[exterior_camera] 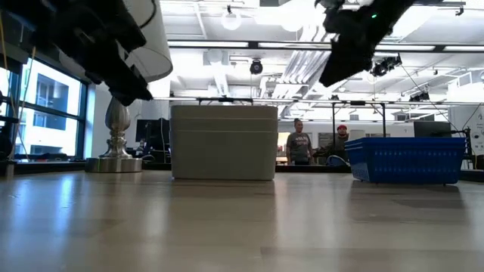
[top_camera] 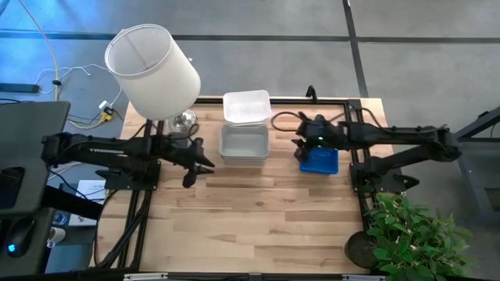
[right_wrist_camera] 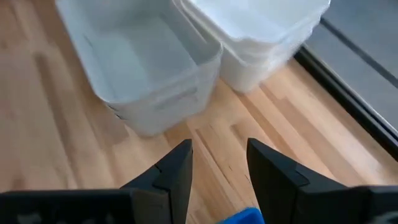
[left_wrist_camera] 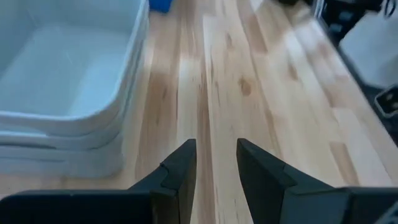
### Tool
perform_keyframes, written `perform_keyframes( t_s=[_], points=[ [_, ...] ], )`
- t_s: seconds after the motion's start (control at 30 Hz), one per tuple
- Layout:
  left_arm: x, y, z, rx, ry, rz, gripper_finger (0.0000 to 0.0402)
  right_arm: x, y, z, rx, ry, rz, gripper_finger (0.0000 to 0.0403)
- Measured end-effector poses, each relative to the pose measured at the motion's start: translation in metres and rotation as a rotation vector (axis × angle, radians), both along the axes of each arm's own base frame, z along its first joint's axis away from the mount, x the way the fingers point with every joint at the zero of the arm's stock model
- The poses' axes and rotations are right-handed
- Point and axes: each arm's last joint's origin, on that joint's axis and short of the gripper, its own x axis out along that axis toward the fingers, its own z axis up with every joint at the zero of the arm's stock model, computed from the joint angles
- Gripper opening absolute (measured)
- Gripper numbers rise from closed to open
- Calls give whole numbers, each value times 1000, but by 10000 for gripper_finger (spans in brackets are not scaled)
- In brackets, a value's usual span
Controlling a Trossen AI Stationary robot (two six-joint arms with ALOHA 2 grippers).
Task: Stack baskets by color
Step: Return to Home Position
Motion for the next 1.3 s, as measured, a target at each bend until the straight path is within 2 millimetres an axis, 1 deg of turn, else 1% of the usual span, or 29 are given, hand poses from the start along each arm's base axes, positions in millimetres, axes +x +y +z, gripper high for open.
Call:
perform_keyframes(
  t_s=[0.07, 0.23, 0.37, 0.53, 0.8, 1.07, 1.3],
  points=[
    [-6, -1, -2, 14, -57, 4, 101, -9, 3, 2, -14, -70, 12, 138],
    [-23, -5, -11, 40, -154, 13, 101, -33, 9, 2, -53, -178, 74, 138],
    [-34, -8, -19, 57, -221, 16, 101, -52, 11, -8, -86, -225, 96, 138],
    [-46, -11, -26, 75, -288, 18, 101, -69, 14, -23, -111, -306, 102, 138],
    [-60, -14, -32, 112, -383, 49, 101, -89, 16, -46, -133, -417, 100, 138],
    [-69, -16, -38, 133, -473, 56, 101, -103, 18, -63, -131, -460, 106, 138],
    [-75, -18, -31, 185, -555, 47, 101, -113, 20, -80, -132, -546, 137, 138]
  ],
)
